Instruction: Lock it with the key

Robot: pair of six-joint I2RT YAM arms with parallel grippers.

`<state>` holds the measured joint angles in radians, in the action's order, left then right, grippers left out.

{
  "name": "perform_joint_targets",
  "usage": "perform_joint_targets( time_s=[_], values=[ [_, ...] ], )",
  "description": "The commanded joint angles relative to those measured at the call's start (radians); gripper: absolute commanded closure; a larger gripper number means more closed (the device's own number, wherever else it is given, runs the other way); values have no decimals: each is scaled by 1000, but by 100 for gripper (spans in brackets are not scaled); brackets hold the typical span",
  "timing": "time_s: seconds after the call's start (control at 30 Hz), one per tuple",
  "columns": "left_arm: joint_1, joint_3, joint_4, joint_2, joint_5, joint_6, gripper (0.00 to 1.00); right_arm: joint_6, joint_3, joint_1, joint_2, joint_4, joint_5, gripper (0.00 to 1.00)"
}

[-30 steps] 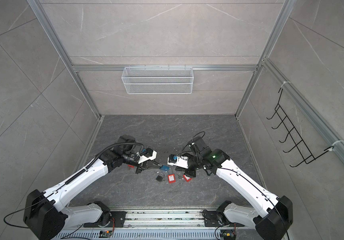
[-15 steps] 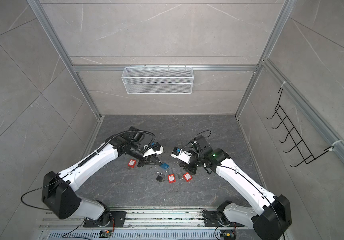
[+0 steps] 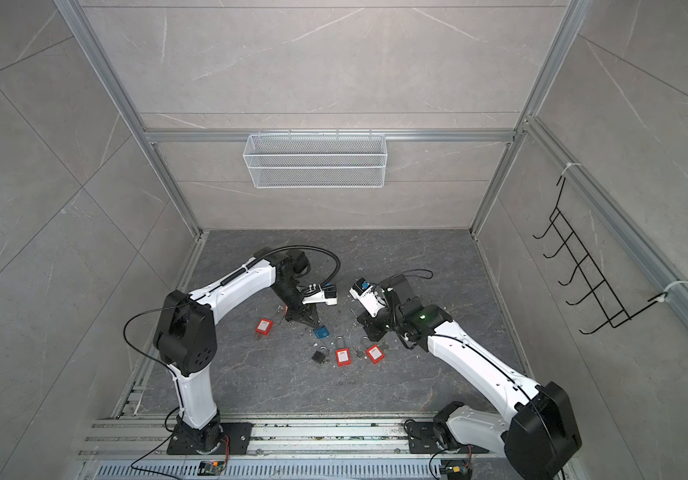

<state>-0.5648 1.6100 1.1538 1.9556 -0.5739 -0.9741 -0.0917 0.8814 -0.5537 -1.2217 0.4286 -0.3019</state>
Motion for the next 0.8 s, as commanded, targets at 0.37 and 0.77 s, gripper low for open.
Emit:
perform_joint_targets(
  time_s=[0.37, 0.77],
  values=[
    [4, 132, 95, 186, 92, -49, 100, 266, -86, -1, -129, -179, -94, 100],
    [4, 194, 58, 267, 188, -21, 94, 411, -64, -48, -272, -304, -125, 100]
  ],
)
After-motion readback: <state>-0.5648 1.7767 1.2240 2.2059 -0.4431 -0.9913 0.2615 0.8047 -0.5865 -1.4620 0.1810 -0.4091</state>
